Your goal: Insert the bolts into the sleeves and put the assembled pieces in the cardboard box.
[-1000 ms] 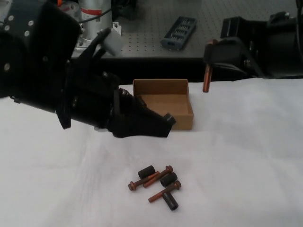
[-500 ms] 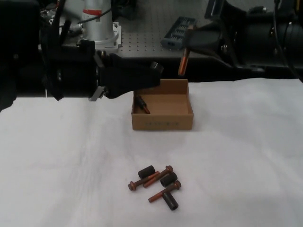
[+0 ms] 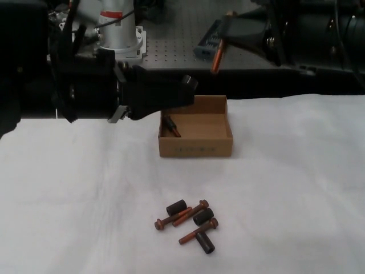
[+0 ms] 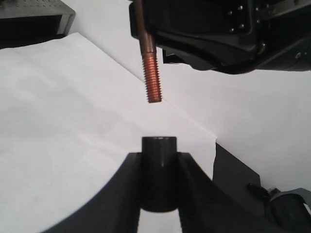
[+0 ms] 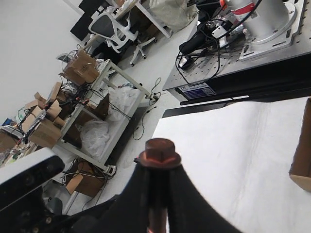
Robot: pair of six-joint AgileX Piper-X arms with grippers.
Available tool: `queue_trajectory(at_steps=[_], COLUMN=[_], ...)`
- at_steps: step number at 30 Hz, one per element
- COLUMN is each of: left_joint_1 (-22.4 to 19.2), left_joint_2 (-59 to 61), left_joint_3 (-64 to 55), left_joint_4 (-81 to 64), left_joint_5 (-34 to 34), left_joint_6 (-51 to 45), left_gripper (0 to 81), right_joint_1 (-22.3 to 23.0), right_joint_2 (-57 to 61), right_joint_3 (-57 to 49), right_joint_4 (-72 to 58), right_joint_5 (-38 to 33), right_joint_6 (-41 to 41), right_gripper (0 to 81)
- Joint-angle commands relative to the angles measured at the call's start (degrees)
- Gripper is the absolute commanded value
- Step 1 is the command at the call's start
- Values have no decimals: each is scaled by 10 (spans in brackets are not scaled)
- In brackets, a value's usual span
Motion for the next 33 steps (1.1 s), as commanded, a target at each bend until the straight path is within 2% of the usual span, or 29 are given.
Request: queue_trajectory(at_steps=[1,8,16,33], left_joint_1=[1,0,0,0], left_joint_2=[-9,-9,-9,-9], left_joint_3=[0,1,1,1], left_joint_4=[-13,-13,-35,-76], left_joint_5=[9,25,38,38], left_joint_6=[-7,-9,-26,-64], left_gripper=[6,6,6,6], right_joint_1=[-2,0,24,24], right_joint_2=[0,0,0,0], right_joint_3=[-8,-8,-8,-8], right_joint_4=[-17,-35,-35,-35], right_joint_5=[-20,-29,-30,-33], right_joint_6=[1,13,13,13], right_gripper=[19,19,19,19])
